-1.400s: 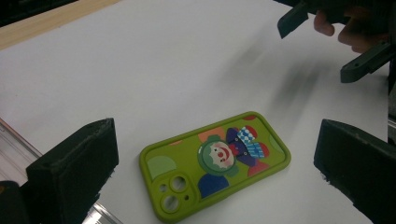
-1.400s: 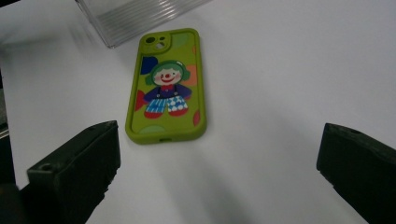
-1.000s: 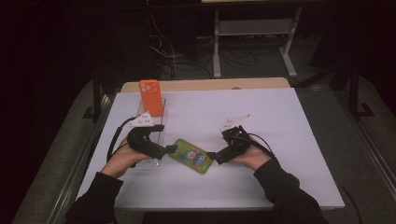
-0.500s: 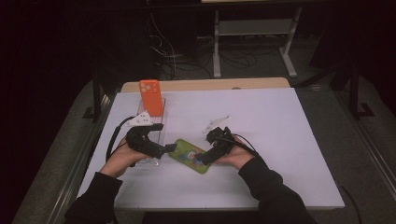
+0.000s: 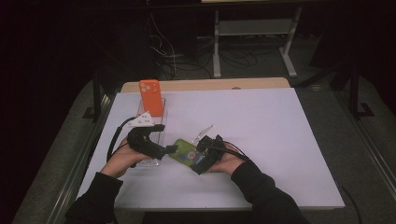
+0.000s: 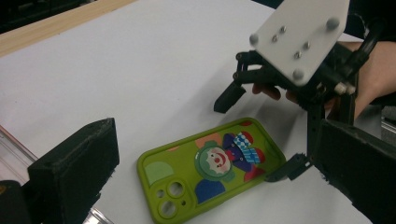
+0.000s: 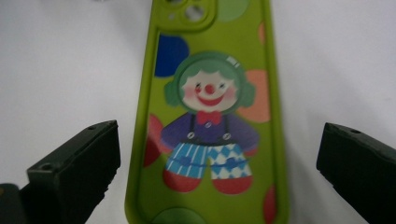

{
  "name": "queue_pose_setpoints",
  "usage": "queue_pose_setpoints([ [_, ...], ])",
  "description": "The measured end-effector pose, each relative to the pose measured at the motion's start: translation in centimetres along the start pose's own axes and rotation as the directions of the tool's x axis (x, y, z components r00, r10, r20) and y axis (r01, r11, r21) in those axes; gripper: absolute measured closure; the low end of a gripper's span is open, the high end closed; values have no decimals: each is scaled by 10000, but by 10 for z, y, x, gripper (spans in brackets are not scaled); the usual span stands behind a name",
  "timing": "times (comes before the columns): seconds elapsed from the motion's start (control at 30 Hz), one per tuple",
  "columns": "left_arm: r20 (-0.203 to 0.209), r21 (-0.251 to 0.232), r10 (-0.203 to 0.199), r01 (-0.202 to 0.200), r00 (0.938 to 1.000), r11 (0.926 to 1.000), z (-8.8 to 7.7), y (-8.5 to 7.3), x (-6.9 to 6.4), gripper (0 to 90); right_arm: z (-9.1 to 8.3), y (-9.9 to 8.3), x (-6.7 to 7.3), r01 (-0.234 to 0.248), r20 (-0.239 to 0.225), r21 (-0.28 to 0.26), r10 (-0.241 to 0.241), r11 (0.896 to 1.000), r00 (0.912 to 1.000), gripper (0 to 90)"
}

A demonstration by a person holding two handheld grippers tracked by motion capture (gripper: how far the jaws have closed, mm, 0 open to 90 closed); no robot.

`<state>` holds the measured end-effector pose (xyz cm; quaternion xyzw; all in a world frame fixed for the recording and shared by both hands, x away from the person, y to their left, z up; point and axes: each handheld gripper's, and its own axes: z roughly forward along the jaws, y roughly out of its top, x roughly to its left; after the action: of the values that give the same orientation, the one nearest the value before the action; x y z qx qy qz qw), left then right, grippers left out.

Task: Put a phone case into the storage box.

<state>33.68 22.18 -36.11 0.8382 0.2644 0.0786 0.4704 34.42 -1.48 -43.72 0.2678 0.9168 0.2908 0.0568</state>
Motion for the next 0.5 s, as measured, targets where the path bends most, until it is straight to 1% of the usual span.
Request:
queue_pose_setpoints([
  [0.03,1,-1,-3,3,10000,10000,0,0,0,0,2,0,1,94,104,51,-94,9999,9999,0],
  [0.1,5,9,-6,6,10000,10000,0,0,0,0,4,-1,3,47,179,127,-50,9999,9998,13],
  [0.17,10,18,15,-15,10000,10000,1,0,0,0,6,-1,4,143,90,206,-145,9997,9999,40],
  [0.2,24,45,24,-24,10000,10000,1,0,0,0,7,-1,6,213,71,242,-215,9995,9997,55],
  [0.23,33,48,40,-41,10000,10000,1,0,0,0,7,-2,6,456,203,314,-463,9985,9987,57],
  [0.27,40,37,36,-36,10000,10000,1,0,0,0,7,-2,7,496,259,316,-504,9983,9984,72],
  [0.3,36,48,54,-54,10000,10000,1,0,0,0,7,-2,8,485,124,289,-489,9984,9987,85],
  [0.37,32,42,14,-14,10000,10000,1,0,0,0,6,-2,8,565,180,291,-571,9980,9982,98],
  [0.4,42,28,0,-1,10000,10000,1,0,0,0,6,-2,8,569,138,257,-573,9980,9983,100],
  [0.5,33,-43,-97,97,9999,9999,0,0,0,0,6,-3,10,476,207,268,-482,9985,9986,109],
])
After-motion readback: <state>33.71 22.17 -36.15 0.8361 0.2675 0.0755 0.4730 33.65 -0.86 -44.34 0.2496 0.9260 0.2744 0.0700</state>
